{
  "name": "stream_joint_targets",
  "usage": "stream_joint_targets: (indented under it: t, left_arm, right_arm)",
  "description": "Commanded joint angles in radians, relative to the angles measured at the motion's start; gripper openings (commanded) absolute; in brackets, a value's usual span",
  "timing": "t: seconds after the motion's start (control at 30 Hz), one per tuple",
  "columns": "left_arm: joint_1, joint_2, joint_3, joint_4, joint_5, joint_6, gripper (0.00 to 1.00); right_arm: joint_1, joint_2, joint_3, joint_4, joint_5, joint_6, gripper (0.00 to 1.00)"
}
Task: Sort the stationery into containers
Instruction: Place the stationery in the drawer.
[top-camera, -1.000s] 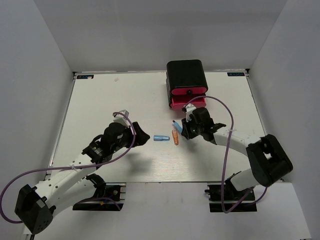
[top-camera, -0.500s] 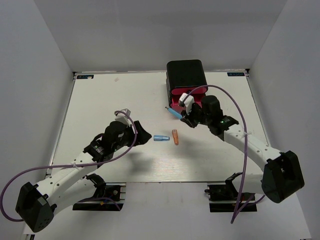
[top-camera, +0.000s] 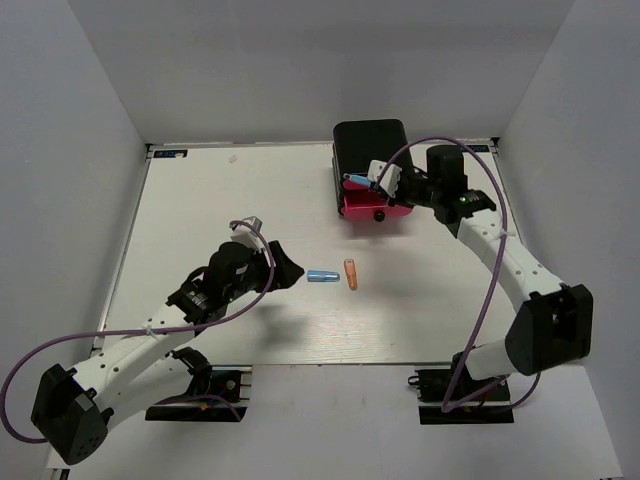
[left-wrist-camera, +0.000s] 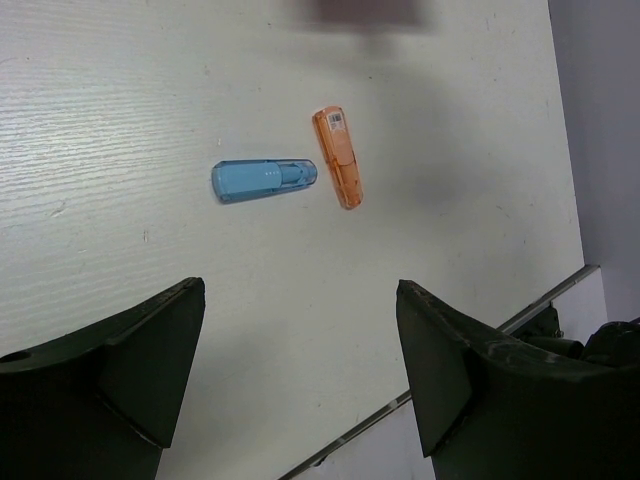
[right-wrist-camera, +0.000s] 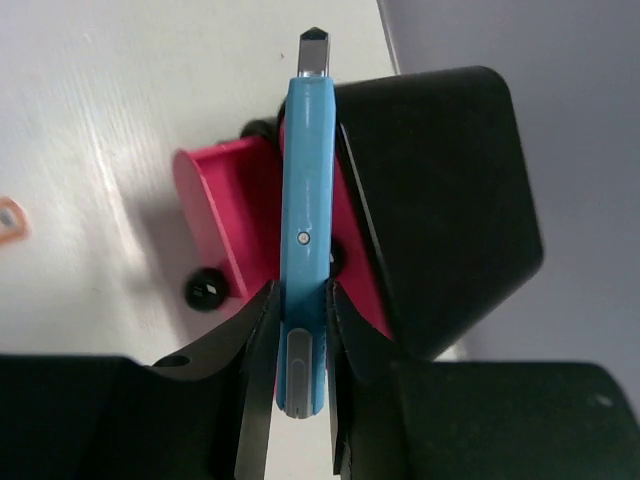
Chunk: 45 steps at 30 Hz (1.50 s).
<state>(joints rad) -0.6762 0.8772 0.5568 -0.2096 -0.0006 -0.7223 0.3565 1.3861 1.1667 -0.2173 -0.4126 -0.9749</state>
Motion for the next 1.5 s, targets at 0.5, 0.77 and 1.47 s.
stream_joint_targets:
  t: [0.5,0.77,1.47]
  left_arm:
    - [-0.003,-0.023,0.038,-0.001,0.001,0.014,0.87]
    - [-0.003,-0.003,0.038,0.009,0.001,0.014,0.87]
    - [-0.003,0.009,0.048,-0.001,0.001,0.014,0.87]
  right_arm:
    - [-0.116,0.249,0.284,-0.445,-0.207,-0.547,0.00]
    - [-0.122,0.292,0.272,-0.383,-0.184,-0.493,0.00]
    - [-0.110,0.340,0.263,-0.315,-0.124,-0.450,0.39]
